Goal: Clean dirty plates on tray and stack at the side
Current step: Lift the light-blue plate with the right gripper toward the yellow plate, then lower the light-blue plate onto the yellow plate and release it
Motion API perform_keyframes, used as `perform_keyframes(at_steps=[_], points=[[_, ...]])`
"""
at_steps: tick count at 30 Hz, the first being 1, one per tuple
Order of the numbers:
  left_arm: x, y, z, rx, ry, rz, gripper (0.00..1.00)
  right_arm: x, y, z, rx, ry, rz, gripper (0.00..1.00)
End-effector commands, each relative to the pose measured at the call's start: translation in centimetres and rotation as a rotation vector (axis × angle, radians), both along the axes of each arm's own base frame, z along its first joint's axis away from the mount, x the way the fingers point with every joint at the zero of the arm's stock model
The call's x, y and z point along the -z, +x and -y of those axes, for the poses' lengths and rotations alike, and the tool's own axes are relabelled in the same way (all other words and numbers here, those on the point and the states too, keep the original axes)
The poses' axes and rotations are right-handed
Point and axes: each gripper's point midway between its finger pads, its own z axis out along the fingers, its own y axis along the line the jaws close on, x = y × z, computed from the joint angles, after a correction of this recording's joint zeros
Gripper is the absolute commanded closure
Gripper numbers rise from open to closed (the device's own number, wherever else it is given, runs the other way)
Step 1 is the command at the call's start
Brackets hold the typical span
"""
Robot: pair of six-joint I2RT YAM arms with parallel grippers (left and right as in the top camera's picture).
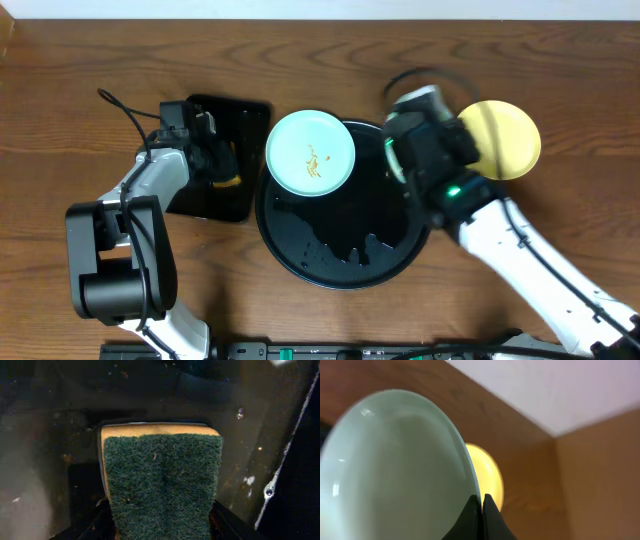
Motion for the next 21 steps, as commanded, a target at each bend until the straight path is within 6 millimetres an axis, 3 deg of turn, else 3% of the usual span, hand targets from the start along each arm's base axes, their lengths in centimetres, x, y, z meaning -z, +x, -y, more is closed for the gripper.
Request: perform_keyframes(at_steps=[1,11,16,21], points=[[0.6,-0.5,-0.1,-0.003,-0.005,-0.030,0.41,-0.6,0.9,2.6,0.161,0.263,0.092,0.99],[0.7,-0.6,0.0,-0.004,-0.005,-0.038,0.42,2.5,0.7,12.9,0.524,0.532,0.108,0.99],[0.7,-0.7,0.0,-0.004,-0.006,-0.042,0.41,5.3,0.6,16.0,0.669,0.609,0.094,0.99],[0.7,-0.9,0.0,-0.004,-0.007,-0.051,0.42,8.7,0.5,17.7,0.794,0.655,0.068,0.99]])
